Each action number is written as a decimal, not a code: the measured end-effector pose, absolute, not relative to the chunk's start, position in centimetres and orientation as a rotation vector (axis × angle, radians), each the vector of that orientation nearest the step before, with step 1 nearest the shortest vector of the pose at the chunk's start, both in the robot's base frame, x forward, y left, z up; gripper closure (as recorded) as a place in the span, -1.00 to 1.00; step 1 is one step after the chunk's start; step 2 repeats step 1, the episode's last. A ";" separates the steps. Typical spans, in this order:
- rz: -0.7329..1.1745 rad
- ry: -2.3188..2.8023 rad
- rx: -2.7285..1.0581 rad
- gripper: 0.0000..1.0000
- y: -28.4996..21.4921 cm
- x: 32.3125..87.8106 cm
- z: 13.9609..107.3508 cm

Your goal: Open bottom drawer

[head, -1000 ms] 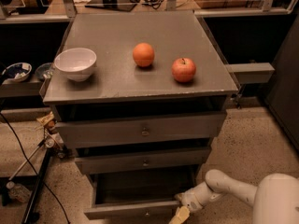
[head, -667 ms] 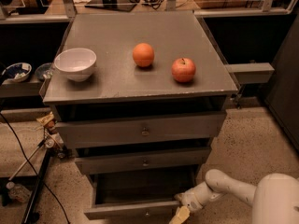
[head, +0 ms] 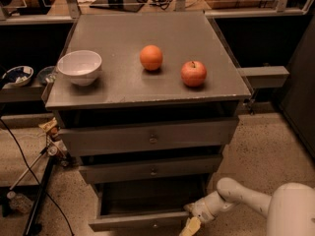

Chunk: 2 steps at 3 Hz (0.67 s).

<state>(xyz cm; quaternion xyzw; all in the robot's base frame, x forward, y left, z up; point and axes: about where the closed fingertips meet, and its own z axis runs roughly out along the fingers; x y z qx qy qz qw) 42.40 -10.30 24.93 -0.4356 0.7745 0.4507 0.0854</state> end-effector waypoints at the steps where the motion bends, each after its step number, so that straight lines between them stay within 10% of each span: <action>1: 1.344 2.309 -1.299 -1.00 -10.3 42.4 24.9; 2: 1.344 2.309 -1.299 -1.00 -10.3 42.4 24.9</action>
Offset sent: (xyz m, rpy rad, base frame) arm 0.0000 0.0000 0.0000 0.0000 0.0000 0.0000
